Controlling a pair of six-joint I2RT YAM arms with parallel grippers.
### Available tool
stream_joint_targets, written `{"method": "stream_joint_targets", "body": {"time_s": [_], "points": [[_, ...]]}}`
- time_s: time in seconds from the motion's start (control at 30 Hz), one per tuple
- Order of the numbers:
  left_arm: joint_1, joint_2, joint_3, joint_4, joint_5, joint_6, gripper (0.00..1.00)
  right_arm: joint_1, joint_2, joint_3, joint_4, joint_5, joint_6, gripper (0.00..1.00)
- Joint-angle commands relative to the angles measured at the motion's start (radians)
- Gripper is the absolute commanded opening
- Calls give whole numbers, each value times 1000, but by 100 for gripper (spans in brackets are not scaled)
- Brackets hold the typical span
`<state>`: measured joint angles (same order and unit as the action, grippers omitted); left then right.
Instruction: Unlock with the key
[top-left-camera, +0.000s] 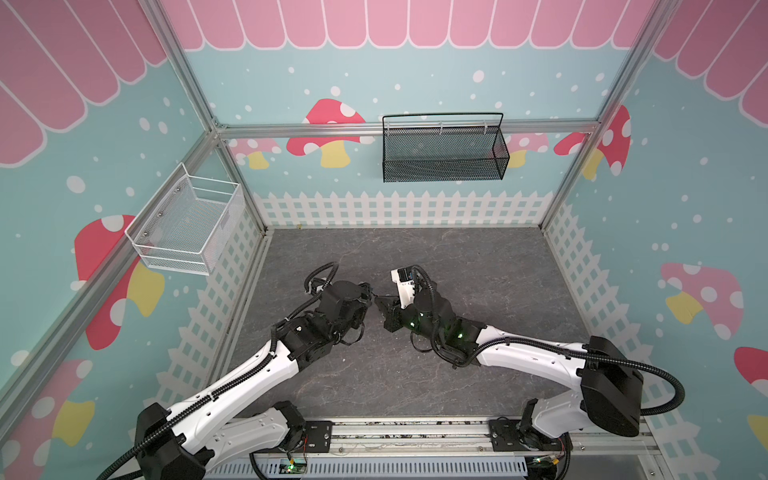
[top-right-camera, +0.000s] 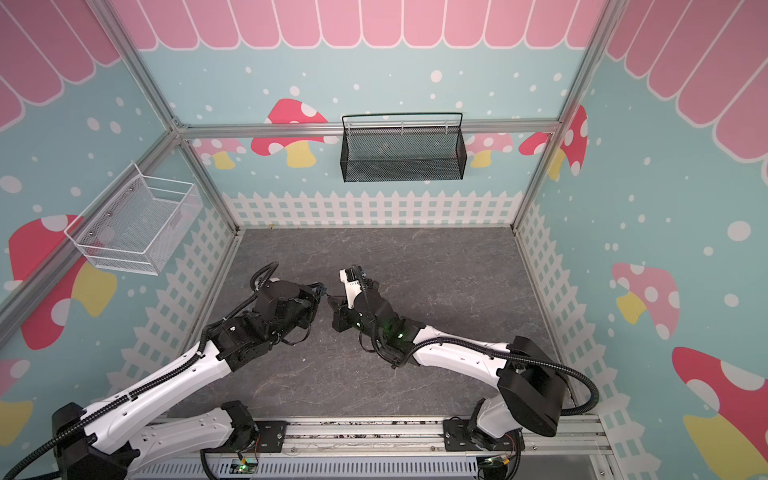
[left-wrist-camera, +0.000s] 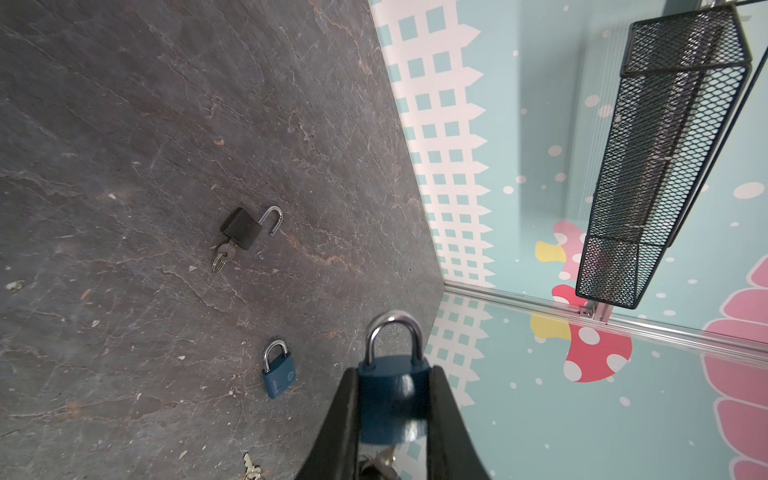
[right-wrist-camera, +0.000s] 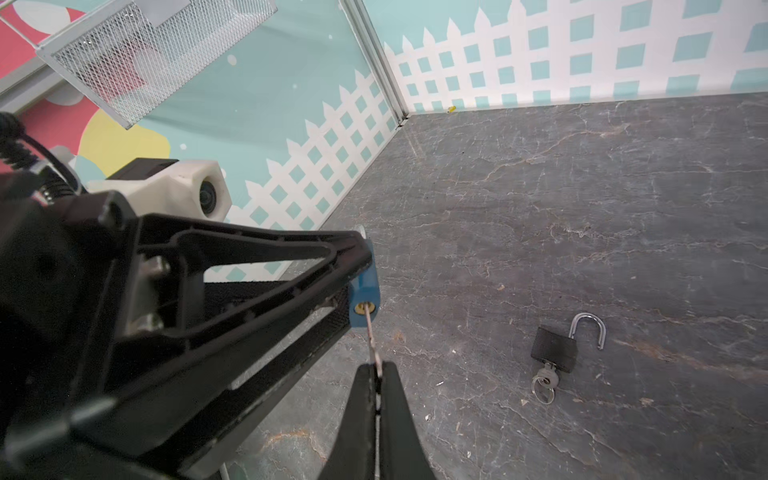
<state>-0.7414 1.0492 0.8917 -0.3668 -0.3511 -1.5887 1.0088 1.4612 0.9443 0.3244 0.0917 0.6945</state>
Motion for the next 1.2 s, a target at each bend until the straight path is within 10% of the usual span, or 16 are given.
{"method": "stream_joint_targets", "body": {"time_s": [0.0, 0.23, 0.83, 1.17], "points": [[-62, 18, 30, -26, 137, 48, 0, 11, 2, 87, 81, -124, 2, 0], [-92, 37, 48, -54, 127, 134, 0, -25, -6, 111, 77, -257, 184, 0], [-88, -32, 58, -183, 69, 252, 0, -6, -53, 122, -17, -39, -103, 0], [-90, 3, 104, -259, 104, 321, 0, -7, -52, 167, -18, -142, -80, 0]]}}
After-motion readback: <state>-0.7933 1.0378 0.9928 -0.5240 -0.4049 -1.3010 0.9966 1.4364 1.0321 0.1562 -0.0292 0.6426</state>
